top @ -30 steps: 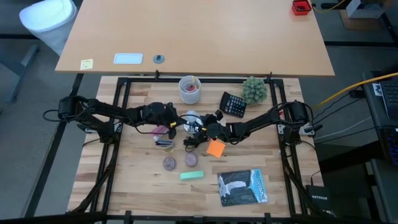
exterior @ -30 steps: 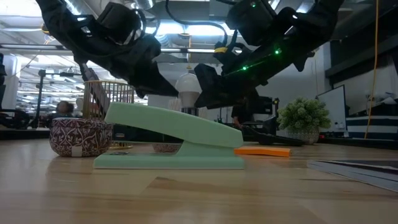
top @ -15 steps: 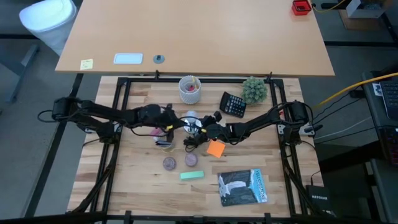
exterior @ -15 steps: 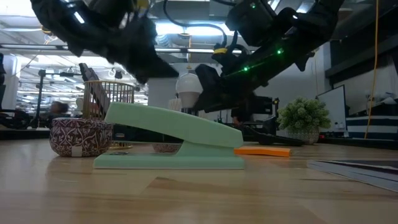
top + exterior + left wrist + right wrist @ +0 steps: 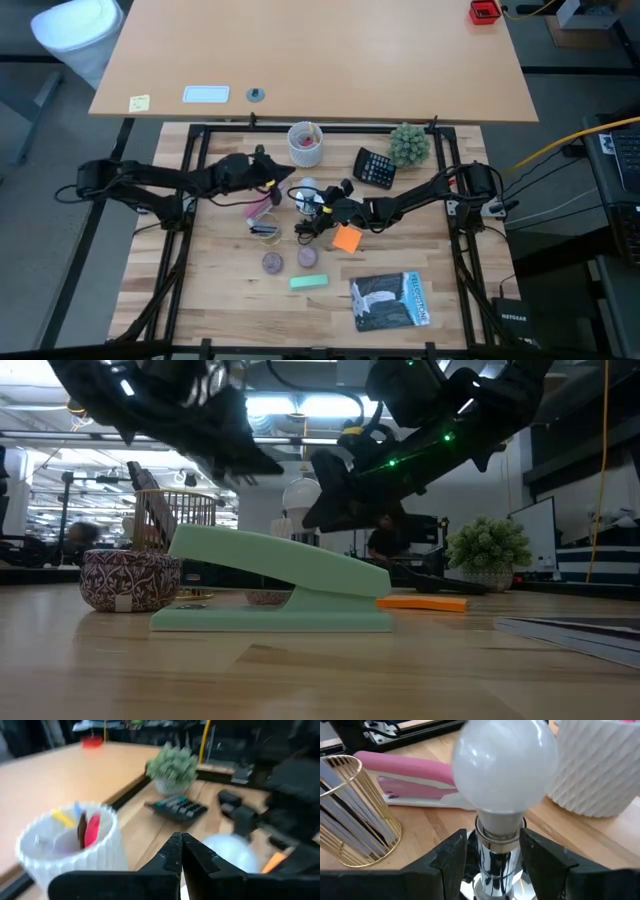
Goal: Screw lightbulb
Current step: Remove the white lightbulb from the silver lamp
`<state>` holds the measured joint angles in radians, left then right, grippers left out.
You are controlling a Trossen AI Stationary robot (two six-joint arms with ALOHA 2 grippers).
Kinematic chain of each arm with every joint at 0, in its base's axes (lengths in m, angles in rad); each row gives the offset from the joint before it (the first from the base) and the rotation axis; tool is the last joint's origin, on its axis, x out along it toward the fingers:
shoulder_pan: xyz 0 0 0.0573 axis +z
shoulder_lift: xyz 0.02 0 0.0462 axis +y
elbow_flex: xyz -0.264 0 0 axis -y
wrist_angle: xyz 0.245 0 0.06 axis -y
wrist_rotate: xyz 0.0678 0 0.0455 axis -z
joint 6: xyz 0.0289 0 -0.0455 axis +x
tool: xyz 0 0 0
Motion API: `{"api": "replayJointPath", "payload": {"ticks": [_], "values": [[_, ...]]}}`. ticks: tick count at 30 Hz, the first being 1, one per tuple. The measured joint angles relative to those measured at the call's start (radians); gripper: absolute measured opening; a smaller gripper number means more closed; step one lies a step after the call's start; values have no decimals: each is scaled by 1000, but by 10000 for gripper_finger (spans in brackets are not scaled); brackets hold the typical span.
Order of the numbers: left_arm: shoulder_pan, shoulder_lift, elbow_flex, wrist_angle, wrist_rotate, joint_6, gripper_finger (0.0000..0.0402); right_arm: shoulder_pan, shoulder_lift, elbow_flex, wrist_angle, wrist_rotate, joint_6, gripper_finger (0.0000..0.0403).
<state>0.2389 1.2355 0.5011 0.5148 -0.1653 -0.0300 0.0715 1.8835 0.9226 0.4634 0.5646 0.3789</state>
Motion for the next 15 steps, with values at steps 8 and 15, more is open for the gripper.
{"api": "replayJointPath", "payload": {"ticks": [8,15], "values": [[45,143,0,108,55,-32,1,0,-1,0,12,4,-29,188],[32,218,40,124,110,-52,1,-1,-1,0,17,49,-74,188]]}}
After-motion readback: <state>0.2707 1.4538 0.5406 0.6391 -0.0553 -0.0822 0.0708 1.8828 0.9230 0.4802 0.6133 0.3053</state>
